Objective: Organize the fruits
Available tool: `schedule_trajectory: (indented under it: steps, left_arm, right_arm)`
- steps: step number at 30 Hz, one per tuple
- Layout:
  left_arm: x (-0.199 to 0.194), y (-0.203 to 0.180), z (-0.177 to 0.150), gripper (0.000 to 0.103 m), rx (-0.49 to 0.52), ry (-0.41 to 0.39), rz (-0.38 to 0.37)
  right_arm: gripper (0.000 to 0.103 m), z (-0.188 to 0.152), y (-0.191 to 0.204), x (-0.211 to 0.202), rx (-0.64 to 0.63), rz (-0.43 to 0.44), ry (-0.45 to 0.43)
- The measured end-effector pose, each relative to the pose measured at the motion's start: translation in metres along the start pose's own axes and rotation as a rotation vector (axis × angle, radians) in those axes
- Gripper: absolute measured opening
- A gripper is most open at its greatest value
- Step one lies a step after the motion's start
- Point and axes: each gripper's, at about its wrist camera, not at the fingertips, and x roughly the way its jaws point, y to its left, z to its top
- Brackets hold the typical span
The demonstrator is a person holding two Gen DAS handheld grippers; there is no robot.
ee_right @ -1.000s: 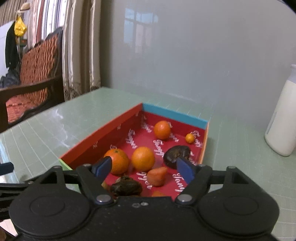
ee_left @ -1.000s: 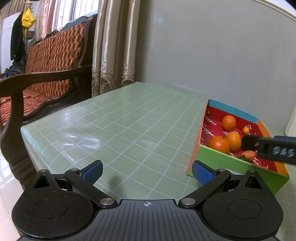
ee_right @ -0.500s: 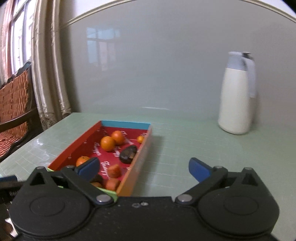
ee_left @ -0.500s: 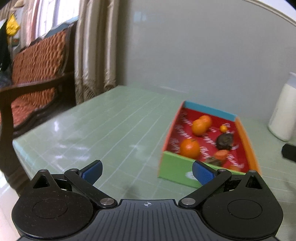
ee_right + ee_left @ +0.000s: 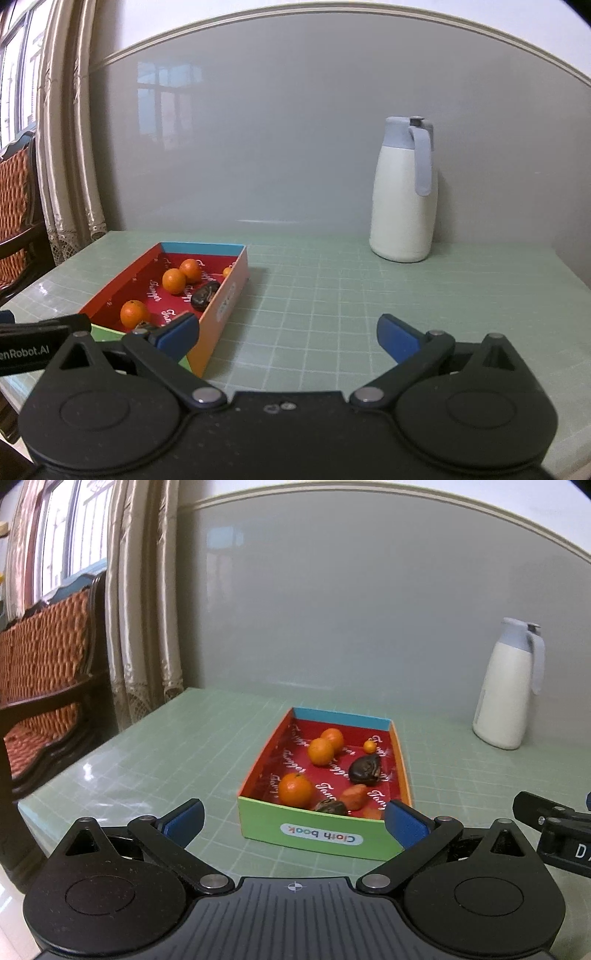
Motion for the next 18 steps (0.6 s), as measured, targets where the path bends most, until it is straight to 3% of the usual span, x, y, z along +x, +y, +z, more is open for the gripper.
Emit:
schedule_trajectory:
  steps: [18]
  left_arm:
    - [-0.014, -0.002, 0.000, 0.103, 0.003, -0.018, -0.008]
  right_arm:
    - [0.103, -0.004, 0.004, -0.009, -0.012, -0.005, 0.002]
